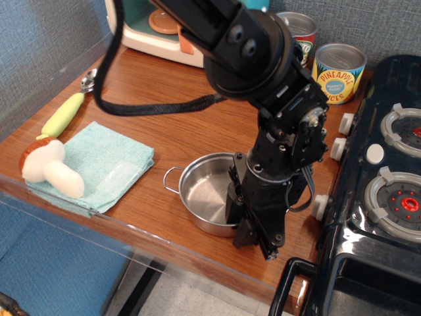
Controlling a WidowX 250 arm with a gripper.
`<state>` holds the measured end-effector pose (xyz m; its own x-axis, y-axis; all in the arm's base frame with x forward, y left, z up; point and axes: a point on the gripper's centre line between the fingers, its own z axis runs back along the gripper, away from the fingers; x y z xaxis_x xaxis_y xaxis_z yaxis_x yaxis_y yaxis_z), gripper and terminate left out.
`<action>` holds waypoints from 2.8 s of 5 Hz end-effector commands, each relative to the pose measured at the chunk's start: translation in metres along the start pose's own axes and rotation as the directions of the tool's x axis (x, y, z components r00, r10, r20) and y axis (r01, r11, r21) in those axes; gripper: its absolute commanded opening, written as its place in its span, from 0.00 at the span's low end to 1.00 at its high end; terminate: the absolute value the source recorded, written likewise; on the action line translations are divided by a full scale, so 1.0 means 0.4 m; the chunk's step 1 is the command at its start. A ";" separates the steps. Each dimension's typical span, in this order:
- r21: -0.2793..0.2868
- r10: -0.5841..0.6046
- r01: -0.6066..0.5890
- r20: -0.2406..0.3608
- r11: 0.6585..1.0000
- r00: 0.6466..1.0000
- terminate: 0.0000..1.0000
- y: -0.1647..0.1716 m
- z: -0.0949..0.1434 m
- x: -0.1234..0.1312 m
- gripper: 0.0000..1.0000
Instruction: Place the metal pot next to the yellow spoon.
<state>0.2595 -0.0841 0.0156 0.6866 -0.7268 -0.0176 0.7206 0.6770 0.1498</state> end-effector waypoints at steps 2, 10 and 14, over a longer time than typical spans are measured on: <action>0.060 0.190 -0.200 0.132 0.978 0.973 0.00 0.196 0.121 -0.017 0.00; -0.017 0.156 -0.156 -0.003 0.988 0.988 0.00 0.096 0.005 -0.052 0.00; -0.007 0.130 -0.130 0.057 0.991 0.990 0.00 0.107 0.050 -0.039 0.00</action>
<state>0.2785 -0.0463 0.0258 0.7777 -0.6286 0.0035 0.6245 0.7733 0.1100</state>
